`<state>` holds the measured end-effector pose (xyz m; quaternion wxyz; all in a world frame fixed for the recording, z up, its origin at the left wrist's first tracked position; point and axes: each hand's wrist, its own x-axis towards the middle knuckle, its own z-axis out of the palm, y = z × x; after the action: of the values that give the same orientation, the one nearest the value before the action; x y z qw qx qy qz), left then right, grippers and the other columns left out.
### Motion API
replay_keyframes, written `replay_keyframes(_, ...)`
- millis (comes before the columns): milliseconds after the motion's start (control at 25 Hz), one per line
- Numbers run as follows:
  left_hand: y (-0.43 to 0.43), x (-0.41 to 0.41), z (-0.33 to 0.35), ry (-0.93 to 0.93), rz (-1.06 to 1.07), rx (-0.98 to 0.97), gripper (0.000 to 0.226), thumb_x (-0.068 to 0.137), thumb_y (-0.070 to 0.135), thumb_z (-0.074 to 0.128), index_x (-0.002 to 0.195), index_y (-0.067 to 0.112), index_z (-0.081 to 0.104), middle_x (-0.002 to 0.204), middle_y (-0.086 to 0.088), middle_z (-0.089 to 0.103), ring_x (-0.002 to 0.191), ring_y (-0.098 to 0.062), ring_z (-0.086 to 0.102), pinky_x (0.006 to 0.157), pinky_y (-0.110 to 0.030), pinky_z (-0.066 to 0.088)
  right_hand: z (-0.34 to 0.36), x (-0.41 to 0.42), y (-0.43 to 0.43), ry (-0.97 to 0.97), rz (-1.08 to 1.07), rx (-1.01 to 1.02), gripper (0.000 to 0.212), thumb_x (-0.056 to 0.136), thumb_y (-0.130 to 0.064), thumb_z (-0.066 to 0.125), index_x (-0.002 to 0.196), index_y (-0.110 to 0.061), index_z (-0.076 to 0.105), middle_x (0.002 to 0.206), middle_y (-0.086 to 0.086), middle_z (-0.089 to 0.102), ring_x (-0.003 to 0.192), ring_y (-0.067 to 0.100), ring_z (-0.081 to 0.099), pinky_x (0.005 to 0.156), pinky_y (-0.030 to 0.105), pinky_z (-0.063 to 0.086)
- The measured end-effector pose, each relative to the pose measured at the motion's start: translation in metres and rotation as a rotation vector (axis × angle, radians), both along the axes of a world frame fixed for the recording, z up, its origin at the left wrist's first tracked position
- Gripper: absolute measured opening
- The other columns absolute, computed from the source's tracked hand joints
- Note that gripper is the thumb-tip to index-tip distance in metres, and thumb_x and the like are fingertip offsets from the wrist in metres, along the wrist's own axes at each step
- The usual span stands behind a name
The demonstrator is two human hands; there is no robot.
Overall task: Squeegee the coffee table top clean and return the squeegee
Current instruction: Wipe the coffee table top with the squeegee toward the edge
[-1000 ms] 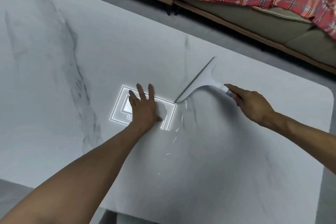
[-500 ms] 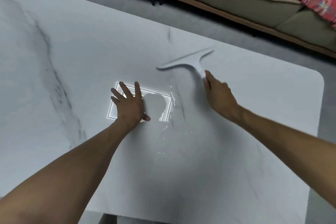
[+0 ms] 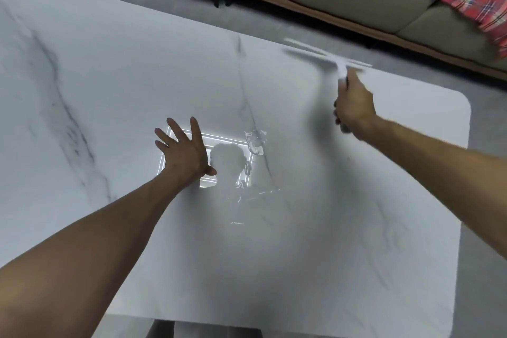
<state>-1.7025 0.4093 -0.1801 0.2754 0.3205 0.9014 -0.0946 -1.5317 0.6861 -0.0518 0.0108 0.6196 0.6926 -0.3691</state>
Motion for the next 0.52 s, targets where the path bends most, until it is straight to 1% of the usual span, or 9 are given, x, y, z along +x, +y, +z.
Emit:
replay_keyframes(40,0.0,0.0,0.0,-0.007,-0.002,0.003,0.153,0.039,0.07,0.082,0.151,0.014,-0.006,0.149,-0.044,-0.001,0.129,-0.073,0.009,0.104,-0.071,0.024,-0.003,-0.01,0.008,0.005,-0.06,-0.029,0.025,0.1,-0.029,0.024,0.119,-0.032,0.04,0.094,0.015,0.054,0.06,0.026,0.05,0.038,0.024,0.035)
replay_keyframes(160,0.0,0.001,0.007,-0.039,0.0,-0.005,0.151,0.039,0.069,0.083,0.151,0.015,-0.003,0.15,-0.044,0.0,0.129,-0.073,0.009,0.104,-0.07,0.025,-0.009,-0.001,-0.009,-0.105,0.002,-0.049,0.037,0.1,-0.022,0.024,0.132,-0.033,0.038,0.098,0.016,0.056,0.055,0.028,0.054,0.037,0.028,0.039)
replay_keyframes(240,0.0,0.001,0.013,-0.053,0.003,-0.011,0.148,0.041,0.066,0.085,0.152,0.017,-0.001,0.151,-0.041,-0.001,0.131,-0.071,0.008,0.105,-0.068,0.024,-0.005,0.025,-0.046,-0.153,0.11,-0.061,0.023,0.1,-0.026,0.024,0.115,-0.036,0.038,0.1,0.022,0.059,0.06,0.033,0.06,0.041,0.035,0.047)
replay_keyframes(280,0.0,0.001,0.017,-0.06,0.006,-0.012,0.143,0.045,0.062,0.086,0.151,0.017,0.002,0.151,-0.04,0.0,0.132,-0.07,0.008,0.106,-0.066,0.025,-0.003,0.043,-0.066,-0.174,0.158,-0.088,0.018,0.1,-0.03,0.023,0.111,-0.039,0.035,0.102,0.024,0.059,0.07,0.037,0.063,0.049,0.04,0.052)
replay_keyframes(320,-0.001,0.001,0.021,-0.063,0.007,-0.001,0.135,0.05,0.055,0.086,0.151,0.016,0.005,0.151,-0.039,0.002,0.132,-0.068,0.01,0.107,-0.063,0.026,0.002,0.059,-0.084,-0.206,0.201,-0.116,0.022,0.101,-0.034,0.023,0.117,-0.041,0.035,0.104,0.023,0.059,0.078,0.038,0.063,0.06,0.042,0.054)
replay_keyframes(360,-0.002,0.004,0.026,-0.065,0.001,0.021,0.122,0.058,0.047,0.084,0.149,0.014,0.009,0.151,-0.038,0.006,0.132,-0.065,0.014,0.108,-0.061,0.028,0.007,0.076,-0.101,-0.237,0.233,-0.151,0.029,0.101,-0.037,0.023,0.126,-0.043,0.036,0.102,0.02,0.058,0.08,0.036,0.061,0.066,0.04,0.051)
replay_keyframes(400,-0.006,0.008,0.03,-0.076,0.004,0.053,0.107,0.068,0.037,0.079,0.148,0.011,0.013,0.149,-0.038,0.012,0.131,-0.062,0.02,0.108,-0.059,0.03,0.015,0.091,-0.114,-0.237,0.237,-0.196,0.029,0.101,-0.04,0.022,0.125,-0.047,0.037,0.098,0.017,0.057,0.078,0.031,0.058,0.066,0.037,0.048)
replay_keyframes(440,-0.01,0.017,0.035,-0.086,0.029,0.093,0.092,0.077,0.028,0.07,0.148,0.008,0.016,0.147,-0.038,0.018,0.13,-0.059,0.026,0.108,-0.059,0.031,0.024,0.1,-0.123,-0.222,0.228,-0.232,0.022,0.101,-0.043,0.023,0.116,-0.051,0.036,0.092,0.015,0.055,0.072,0.027,0.055,0.063,0.035,0.046)
replay_keyframes(520,-0.022,0.037,0.045,-0.061,0.079,0.158,0.064,0.091,0.015,0.051,0.148,0.0,0.024,0.142,-0.042,0.029,0.125,-0.058,0.037,0.105,-0.06,0.034,0.041,0.102,-0.123,-0.146,0.146,-0.241,0.015,0.1,-0.047,0.026,0.113,-0.05,0.033,0.082,0.013,0.057,0.057,0.024,0.052,0.05,0.031,0.045)
